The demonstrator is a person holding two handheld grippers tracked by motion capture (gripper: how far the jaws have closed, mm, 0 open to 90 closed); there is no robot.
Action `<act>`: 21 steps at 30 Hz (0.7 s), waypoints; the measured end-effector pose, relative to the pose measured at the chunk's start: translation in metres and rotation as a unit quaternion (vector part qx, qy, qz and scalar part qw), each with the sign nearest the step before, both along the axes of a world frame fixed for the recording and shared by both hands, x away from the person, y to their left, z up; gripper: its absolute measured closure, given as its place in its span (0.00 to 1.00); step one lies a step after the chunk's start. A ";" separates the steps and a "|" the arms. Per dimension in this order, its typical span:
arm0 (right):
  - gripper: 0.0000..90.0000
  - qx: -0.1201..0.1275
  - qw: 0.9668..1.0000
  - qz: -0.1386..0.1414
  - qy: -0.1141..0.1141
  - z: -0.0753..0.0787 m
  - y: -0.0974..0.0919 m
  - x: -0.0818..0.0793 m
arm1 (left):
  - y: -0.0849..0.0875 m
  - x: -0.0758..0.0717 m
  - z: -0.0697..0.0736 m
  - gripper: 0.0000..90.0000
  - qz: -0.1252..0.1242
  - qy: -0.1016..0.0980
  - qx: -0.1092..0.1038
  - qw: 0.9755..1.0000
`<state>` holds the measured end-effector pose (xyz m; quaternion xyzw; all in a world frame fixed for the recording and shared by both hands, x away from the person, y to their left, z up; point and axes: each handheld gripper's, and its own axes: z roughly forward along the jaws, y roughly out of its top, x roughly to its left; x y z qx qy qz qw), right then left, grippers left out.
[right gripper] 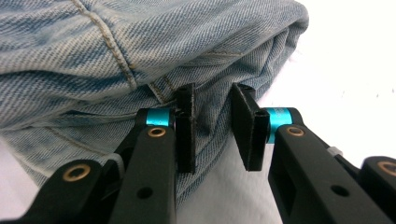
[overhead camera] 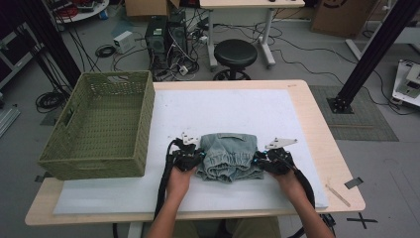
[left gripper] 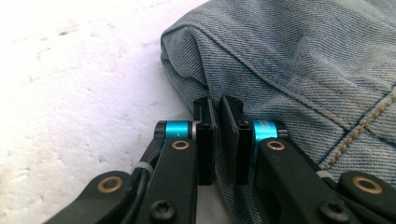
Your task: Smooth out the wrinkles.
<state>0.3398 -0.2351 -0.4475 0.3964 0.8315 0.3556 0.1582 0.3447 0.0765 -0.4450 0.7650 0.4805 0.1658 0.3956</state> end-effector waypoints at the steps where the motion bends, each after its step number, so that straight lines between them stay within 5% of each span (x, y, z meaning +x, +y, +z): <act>1: 0.81 -0.001 1.000 -0.002 -0.001 0.000 0.001 0.001 | 0.000 0.000 0.000 0.93 0.002 -0.001 -0.002 1.000; 5: 0.80 0.005 1.000 0.000 0.000 0.000 0.000 0.004 | 0.002 -0.003 -0.001 0.92 -0.003 -0.008 -0.005 1.000; 14: 0.77 0.049 0.999 0.003 -0.009 0.010 -0.016 -0.003 | 0.022 -0.018 -0.002 0.75 -0.014 -0.014 -0.059 0.998; 21: 0.85 0.037 0.996 0.081 0.004 0.010 -0.020 -0.020 | 0.033 -0.031 -0.003 0.73 -0.038 -0.022 -0.084 0.996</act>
